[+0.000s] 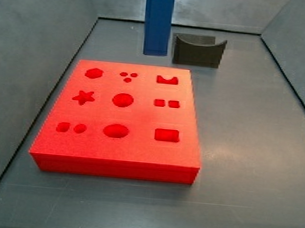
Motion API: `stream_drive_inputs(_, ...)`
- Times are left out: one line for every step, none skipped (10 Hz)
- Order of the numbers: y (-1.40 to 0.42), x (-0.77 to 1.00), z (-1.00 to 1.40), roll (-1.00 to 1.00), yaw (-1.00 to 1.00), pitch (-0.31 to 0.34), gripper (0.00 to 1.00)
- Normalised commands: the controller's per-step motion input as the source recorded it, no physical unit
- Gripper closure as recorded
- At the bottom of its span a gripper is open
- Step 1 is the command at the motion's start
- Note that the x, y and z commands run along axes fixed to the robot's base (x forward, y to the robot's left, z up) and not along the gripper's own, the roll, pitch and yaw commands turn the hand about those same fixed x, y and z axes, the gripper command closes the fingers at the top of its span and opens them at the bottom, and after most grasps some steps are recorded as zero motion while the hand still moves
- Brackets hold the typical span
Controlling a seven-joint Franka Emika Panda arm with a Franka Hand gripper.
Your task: Insert the rectangle object.
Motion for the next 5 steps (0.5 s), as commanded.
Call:
stream_drive_inputs(0.00,0.00,-0.01,-0.02,0.00,0.000,1.00)
stream_drive_inputs(0.00,0.00,-0.01,-0.02,0.00,0.000,1.00)
stream_drive_inputs(0.00,0.00,-0.01,-0.02,0.00,0.000,1.00)
stream_drive_inputs(0.00,0.00,-0.01,-0.02,0.00,0.000,1.00)
stream_drive_inputs(0.00,0.00,-0.01,-0.01,0.00,0.000,1.00)
